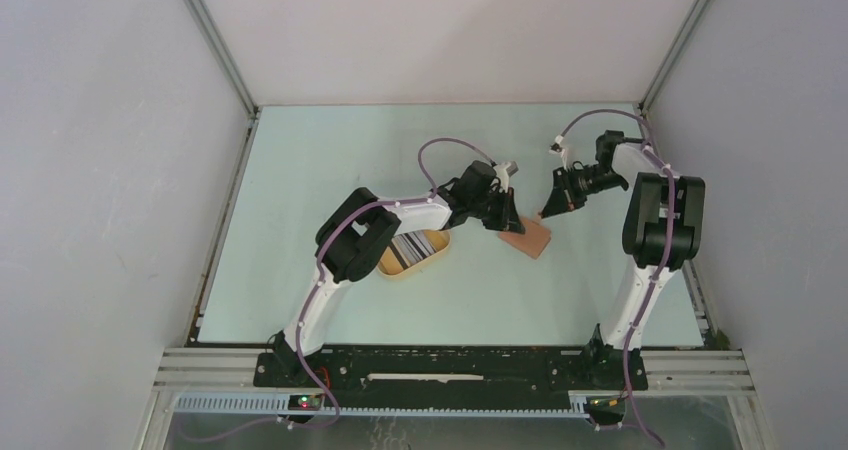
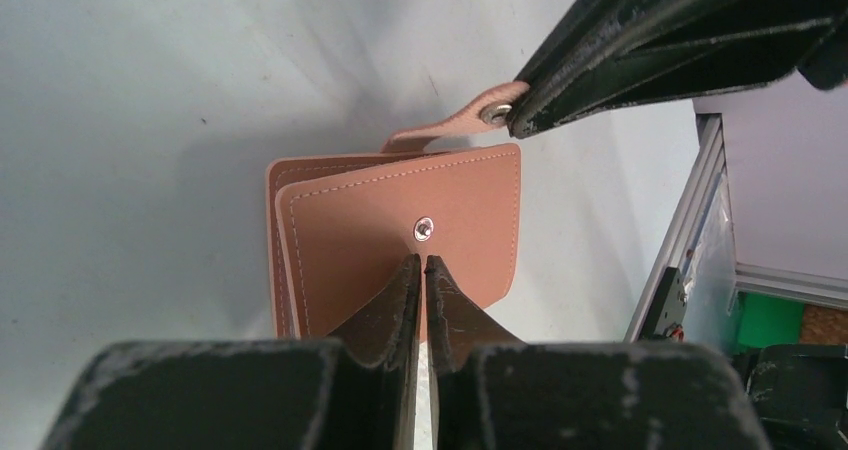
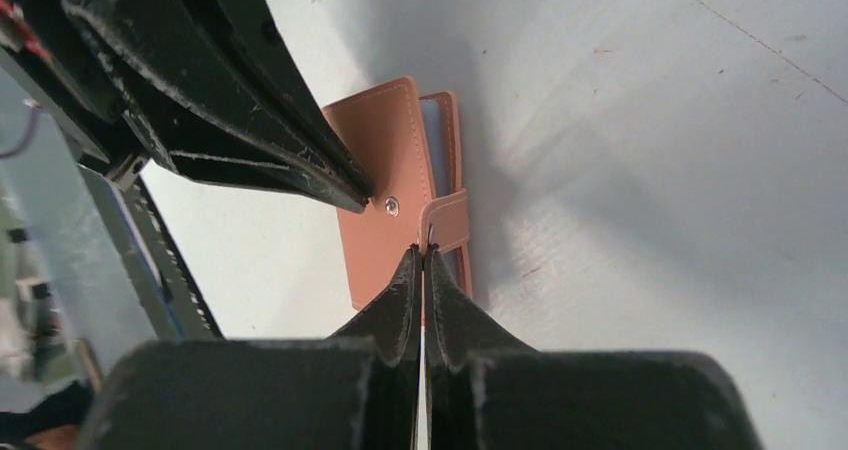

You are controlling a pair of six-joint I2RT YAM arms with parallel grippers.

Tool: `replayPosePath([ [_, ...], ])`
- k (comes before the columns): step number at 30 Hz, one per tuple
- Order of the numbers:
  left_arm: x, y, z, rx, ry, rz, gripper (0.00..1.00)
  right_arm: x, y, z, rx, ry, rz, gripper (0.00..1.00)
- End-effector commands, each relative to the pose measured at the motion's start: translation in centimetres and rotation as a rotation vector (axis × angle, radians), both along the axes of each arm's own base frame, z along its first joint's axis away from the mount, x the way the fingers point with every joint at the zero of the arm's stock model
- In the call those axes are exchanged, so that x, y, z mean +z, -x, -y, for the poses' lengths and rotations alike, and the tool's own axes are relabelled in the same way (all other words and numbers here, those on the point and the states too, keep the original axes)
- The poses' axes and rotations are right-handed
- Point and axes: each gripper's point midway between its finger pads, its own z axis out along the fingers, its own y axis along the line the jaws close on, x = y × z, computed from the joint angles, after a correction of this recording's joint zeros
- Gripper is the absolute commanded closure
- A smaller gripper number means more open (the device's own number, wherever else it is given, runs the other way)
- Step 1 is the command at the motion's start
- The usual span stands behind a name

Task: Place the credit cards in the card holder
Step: Close the card holder at the center of the board.

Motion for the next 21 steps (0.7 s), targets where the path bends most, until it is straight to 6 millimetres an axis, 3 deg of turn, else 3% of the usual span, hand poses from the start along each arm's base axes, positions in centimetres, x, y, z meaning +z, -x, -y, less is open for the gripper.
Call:
replayPosePath([
  [1,-1.1,0.8,-0.8,-0.001,-0.038,-0.073,0.90,1.9,-0.4,0.0,0.097,0.106,0.208,1.00],
  [7,-0.6,0.8,-0.5,0.003,-0.010,-0.090,0.90,1.8,0.6,-1.0,0.230,0.179,0.332,1.00],
  [13,-0.3,0.8,-0.5,0.006,0.008,-0.103,0.91,0.5,1.6,-2.3,0.347,0.259,0.415,1.00],
  [21,0.3,0.4,-0.7,0.034,0.058,-0.134,0.91,-0.4,2.0,-2.9,0.379,0.337,0.485,1.00],
])
